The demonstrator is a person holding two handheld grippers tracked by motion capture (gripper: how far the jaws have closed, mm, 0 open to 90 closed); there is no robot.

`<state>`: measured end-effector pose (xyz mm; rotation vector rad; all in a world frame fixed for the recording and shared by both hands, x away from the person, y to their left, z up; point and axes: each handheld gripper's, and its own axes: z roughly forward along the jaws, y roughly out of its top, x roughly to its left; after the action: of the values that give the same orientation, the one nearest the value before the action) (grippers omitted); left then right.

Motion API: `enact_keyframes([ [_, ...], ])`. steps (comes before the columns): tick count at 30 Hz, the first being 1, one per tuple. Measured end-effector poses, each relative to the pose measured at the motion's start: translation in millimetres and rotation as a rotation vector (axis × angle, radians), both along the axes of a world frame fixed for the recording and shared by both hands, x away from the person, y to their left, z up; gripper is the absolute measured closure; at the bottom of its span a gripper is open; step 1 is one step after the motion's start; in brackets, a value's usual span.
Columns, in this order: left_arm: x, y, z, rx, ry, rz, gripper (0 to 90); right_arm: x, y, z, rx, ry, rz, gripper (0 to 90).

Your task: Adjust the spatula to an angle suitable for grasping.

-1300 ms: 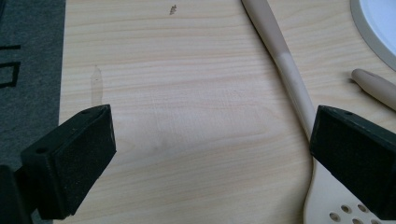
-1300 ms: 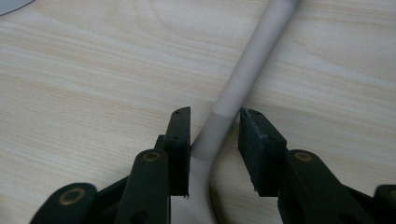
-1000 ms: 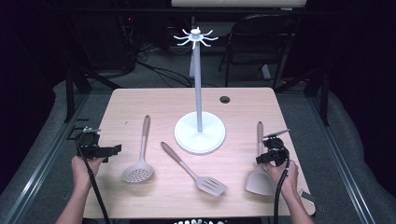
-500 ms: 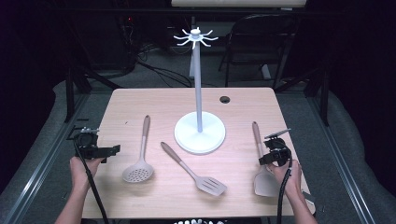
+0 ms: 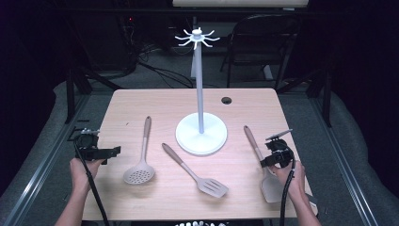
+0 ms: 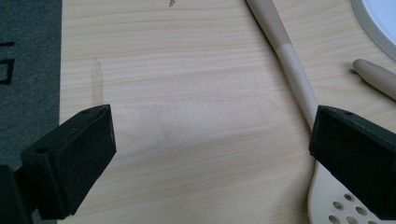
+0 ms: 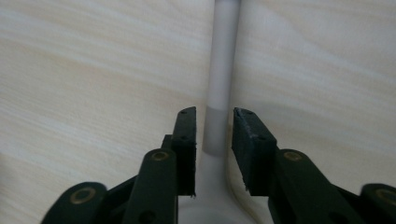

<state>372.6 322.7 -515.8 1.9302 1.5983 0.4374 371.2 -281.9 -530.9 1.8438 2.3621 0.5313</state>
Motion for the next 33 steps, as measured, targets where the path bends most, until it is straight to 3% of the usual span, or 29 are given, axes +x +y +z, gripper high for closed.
enact_keyframes([
  [2,-0.5,-1.1,0.4,0.002,-0.005,0.002,0.6,4.6,0.5,1.1,0.03,-0.024,-0.031,69.1],
  [5,-1.0,-0.7,0.8,0.006,-0.004,-0.003,0.6,10.0,1.3,-1.2,-0.023,0.005,0.009,68.7],
  [13,0.3,-1.6,-0.5,0.008,0.003,-0.007,0.6,26.4,4.3,-12.1,-0.018,0.015,0.019,69.1],
  [20,1.0,-11.1,0.4,0.022,-0.003,-0.03,0.6,27.8,6.5,-15.0,-0.008,-0.012,0.011,75.7],
  [26,1.2,-14.5,1.3,0.027,-0.008,-0.042,0.5,28.3,3.2,-18.8,0.038,-0.019,-0.011,76.1],
  [33,0.5,-18.3,3.2,0.032,-0.011,-0.059,0.5,28.1,3.8,-18.0,0.024,-0.017,-0.003,77.3],
])
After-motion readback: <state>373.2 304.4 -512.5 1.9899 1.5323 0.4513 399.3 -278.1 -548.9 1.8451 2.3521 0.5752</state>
